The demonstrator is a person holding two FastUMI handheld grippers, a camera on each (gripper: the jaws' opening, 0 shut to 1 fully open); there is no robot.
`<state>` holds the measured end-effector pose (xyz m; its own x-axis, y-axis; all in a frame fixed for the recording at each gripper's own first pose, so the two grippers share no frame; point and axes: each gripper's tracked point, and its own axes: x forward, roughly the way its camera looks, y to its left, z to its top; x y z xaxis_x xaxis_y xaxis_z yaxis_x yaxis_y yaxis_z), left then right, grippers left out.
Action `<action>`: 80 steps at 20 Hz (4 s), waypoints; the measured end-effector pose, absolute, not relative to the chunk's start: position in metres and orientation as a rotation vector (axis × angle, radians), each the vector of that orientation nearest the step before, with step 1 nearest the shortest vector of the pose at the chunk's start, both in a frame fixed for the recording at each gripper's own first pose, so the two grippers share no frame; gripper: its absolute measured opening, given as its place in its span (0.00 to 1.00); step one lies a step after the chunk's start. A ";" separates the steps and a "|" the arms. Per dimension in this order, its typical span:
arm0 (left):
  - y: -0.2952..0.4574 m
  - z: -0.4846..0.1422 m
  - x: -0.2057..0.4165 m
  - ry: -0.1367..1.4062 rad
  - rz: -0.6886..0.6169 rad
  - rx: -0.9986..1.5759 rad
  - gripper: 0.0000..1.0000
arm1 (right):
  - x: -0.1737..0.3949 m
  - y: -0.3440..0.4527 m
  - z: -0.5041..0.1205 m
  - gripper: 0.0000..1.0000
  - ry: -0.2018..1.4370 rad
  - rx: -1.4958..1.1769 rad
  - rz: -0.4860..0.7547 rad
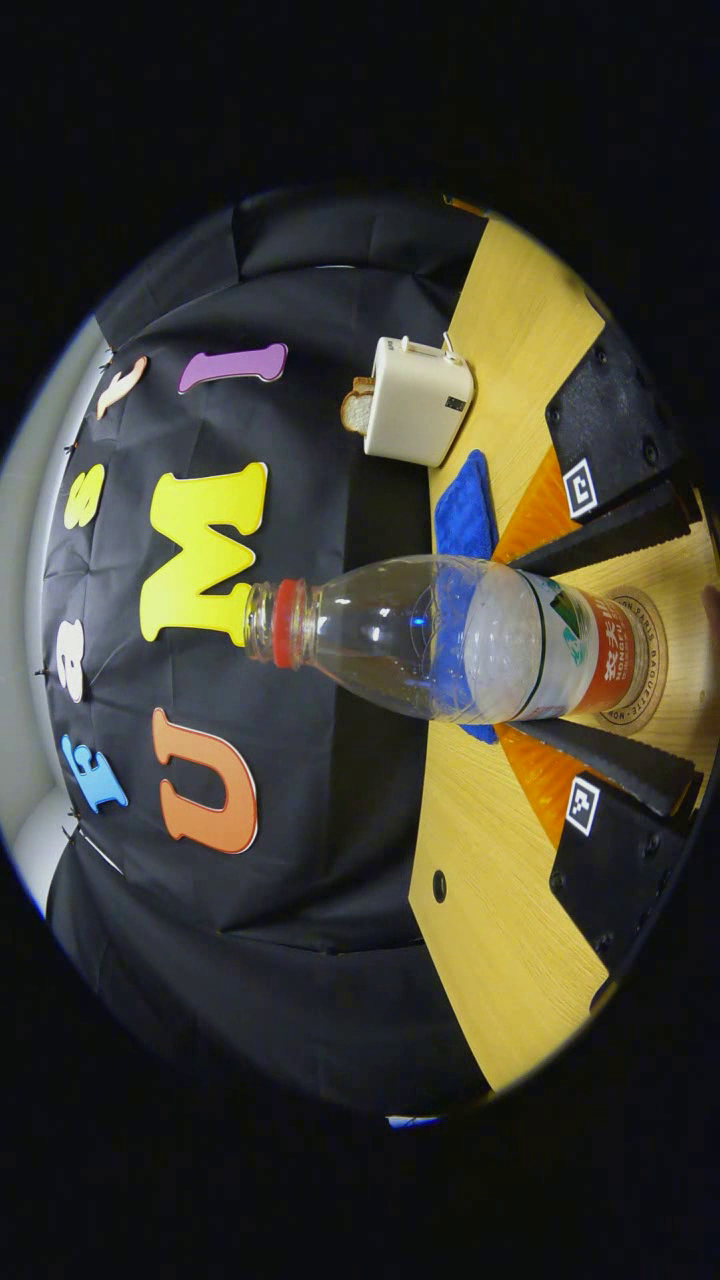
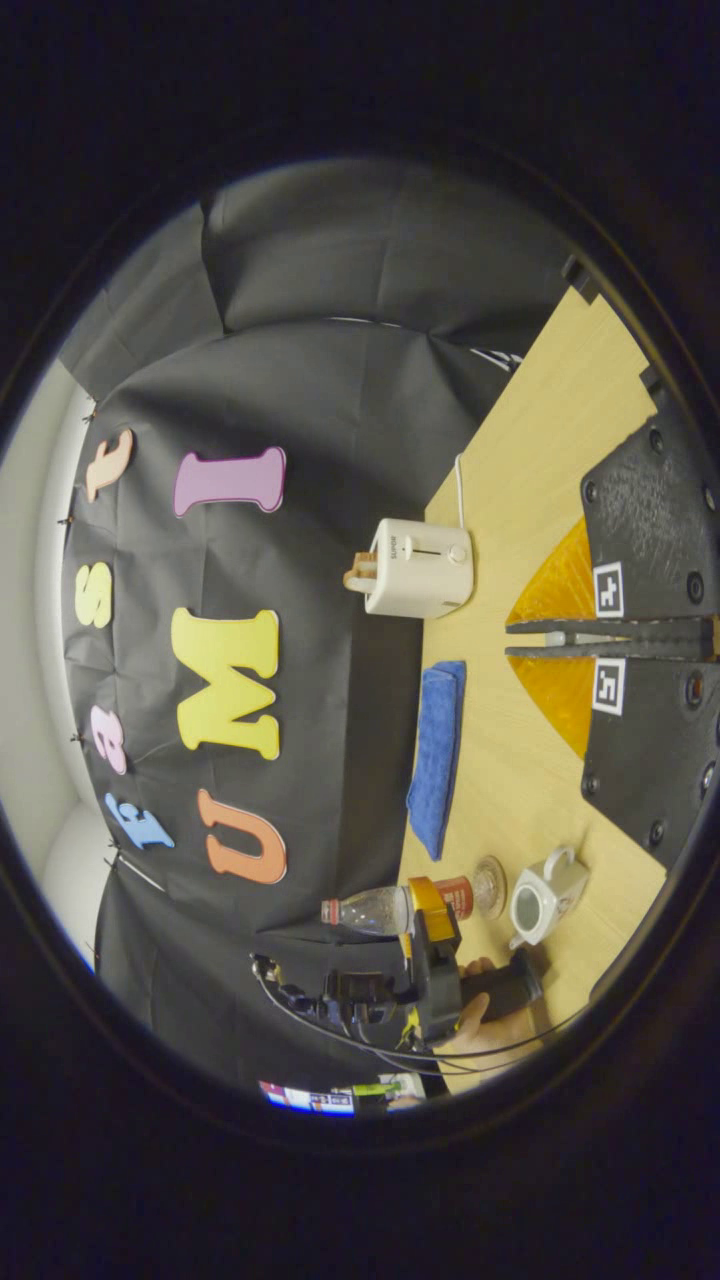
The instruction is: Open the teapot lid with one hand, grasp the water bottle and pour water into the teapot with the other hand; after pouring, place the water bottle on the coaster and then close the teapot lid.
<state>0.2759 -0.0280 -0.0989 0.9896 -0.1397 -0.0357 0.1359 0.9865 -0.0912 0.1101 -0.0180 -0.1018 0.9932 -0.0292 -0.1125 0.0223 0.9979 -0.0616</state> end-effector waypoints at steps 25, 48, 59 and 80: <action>-0.030 -0.081 0.249 0.060 -0.173 -0.041 0.90 | 0.098 -0.022 -0.081 0.00 0.078 -0.078 -0.046; 0.032 -0.041 0.099 0.052 -0.071 -0.006 0.91 | 0.080 0.038 -0.068 0.00 0.073 -0.117 0.033; 0.059 -0.016 0.032 0.015 -0.026 -0.033 0.91 | 0.099 0.134 -0.083 0.00 0.133 -0.092 0.221; 0.069 -0.020 0.018 0.081 -0.047 -0.028 0.91 | 0.142 0.192 -0.137 0.02 0.285 0.045 0.257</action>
<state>0.0183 0.0688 -0.0204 0.9956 -0.0485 -0.0798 0.0463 0.9985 -0.0303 0.1424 0.1919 -0.1367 0.9273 0.2574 -0.2718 -0.2446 0.9663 0.0804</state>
